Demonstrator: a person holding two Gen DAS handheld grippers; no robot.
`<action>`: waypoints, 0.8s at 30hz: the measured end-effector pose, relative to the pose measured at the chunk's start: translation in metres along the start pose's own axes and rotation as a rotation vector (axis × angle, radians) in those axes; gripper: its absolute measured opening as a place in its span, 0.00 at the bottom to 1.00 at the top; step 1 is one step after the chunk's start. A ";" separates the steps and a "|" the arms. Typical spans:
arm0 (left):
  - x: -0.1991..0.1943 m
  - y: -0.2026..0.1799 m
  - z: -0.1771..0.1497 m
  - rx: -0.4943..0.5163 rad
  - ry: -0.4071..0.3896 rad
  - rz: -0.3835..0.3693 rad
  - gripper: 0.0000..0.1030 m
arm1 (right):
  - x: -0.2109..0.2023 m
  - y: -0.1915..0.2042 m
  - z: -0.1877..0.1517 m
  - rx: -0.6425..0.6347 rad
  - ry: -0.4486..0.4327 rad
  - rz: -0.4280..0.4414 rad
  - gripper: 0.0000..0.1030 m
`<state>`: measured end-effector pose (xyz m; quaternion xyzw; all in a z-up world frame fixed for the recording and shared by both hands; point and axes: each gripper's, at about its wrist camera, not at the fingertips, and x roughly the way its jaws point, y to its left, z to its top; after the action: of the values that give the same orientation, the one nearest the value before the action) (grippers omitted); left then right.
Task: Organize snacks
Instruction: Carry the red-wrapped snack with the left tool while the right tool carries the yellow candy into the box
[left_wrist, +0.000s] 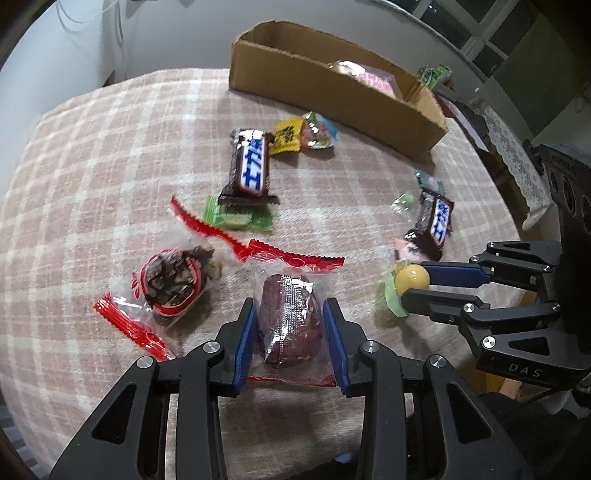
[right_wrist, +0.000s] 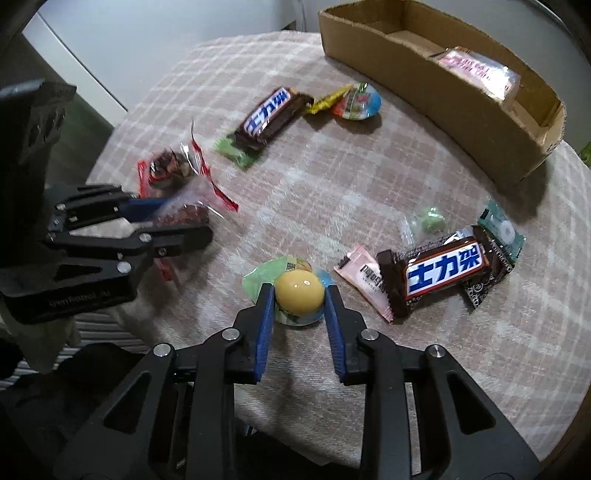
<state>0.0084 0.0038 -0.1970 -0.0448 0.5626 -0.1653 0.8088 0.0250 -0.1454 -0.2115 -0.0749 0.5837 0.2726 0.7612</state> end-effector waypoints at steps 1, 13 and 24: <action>-0.003 -0.002 0.002 0.001 -0.009 -0.005 0.33 | -0.003 0.000 0.002 0.002 -0.007 0.003 0.27; -0.034 -0.017 0.046 0.028 -0.116 -0.036 0.33 | -0.055 -0.025 0.036 0.059 -0.134 -0.009 0.27; -0.040 -0.019 0.108 0.065 -0.191 -0.027 0.33 | -0.094 -0.074 0.077 0.119 -0.245 -0.082 0.27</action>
<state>0.0911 -0.0135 -0.1167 -0.0417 0.4764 -0.1894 0.8575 0.1116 -0.2055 -0.1156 -0.0196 0.4980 0.2130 0.8404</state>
